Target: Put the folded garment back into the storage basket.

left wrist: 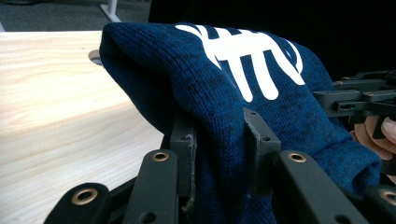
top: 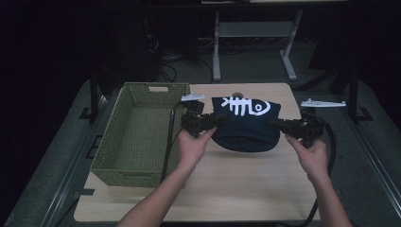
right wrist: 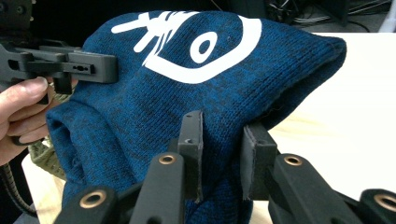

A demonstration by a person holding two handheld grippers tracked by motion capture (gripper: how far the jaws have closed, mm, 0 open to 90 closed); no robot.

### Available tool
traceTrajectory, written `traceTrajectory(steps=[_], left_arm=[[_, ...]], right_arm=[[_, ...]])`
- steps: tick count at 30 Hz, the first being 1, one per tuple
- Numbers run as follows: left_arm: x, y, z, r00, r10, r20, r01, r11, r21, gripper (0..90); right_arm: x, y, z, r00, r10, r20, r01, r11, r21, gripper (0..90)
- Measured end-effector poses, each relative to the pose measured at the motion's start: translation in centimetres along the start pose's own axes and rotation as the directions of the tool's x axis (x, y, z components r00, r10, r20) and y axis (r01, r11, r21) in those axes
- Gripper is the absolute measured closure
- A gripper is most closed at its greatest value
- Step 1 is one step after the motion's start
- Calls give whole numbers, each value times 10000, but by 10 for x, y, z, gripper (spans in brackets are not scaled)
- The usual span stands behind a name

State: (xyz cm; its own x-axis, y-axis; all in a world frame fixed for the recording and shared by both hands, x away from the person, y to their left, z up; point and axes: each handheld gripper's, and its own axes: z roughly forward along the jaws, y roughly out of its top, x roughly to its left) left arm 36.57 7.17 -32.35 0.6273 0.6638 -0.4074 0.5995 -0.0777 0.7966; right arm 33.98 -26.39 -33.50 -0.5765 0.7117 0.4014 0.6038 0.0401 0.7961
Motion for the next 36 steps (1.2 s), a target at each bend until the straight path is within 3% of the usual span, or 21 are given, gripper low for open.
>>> traceTrajectory(steps=[6,17,23,36], left_arm=[[9,4,-12,9999,-130,38,130,9999,-29,688],[19,7,-27,9998,-184,43,185,9995,-241,687],[28,9,-37,9986,-505,187,513,9975,-494,685],[44,14,-61,9984,-557,-9,554,9954,-779,686]], right_arm=[[8,10,7,9988,119,-473,-119,9999,16,727],[19,21,17,9979,-58,-653,64,9999,89,728],[26,30,22,9964,-114,-843,124,9999,116,731],[43,48,43,9933,-360,-1098,380,9992,154,733]])
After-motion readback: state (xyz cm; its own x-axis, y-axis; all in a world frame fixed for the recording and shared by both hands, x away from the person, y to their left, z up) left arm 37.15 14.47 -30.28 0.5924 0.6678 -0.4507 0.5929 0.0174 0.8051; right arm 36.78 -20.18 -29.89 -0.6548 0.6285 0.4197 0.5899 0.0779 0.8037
